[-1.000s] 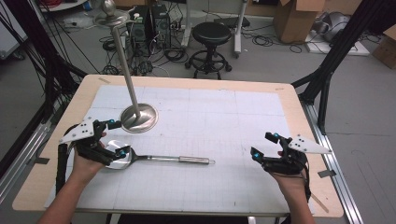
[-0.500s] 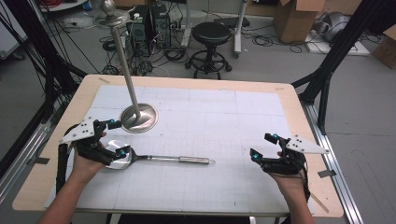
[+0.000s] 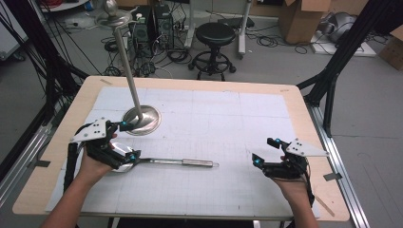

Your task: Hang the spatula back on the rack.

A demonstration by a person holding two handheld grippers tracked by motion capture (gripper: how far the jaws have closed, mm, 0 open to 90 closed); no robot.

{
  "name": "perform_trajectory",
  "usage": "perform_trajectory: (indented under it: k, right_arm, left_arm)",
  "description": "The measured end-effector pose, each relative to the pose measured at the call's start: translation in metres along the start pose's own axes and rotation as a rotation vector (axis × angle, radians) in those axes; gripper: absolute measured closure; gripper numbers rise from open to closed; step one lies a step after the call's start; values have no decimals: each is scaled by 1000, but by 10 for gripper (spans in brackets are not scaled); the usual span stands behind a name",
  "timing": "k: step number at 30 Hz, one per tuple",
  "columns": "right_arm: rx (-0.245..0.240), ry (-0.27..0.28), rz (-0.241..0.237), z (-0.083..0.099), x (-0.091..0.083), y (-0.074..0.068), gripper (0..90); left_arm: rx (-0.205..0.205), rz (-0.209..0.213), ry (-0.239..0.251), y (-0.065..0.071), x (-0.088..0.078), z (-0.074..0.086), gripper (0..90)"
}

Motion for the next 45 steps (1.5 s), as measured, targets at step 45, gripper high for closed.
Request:
perform_trajectory:
  k: [45]
  right_arm:
    - [19,-20,-25,5,5,6,135]
  left_arm:
    - [229,211,-570,53,148,21,198]
Point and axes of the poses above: each handheld gripper's, and its own axes: x roughly forward along the jaws, z roughly out of its underside, y roughly to its right, the point moved 7 cm from there along x, roughly forward along the jaws, and after that the axes turned 5 degrees about -z, right-handed, at the moved point
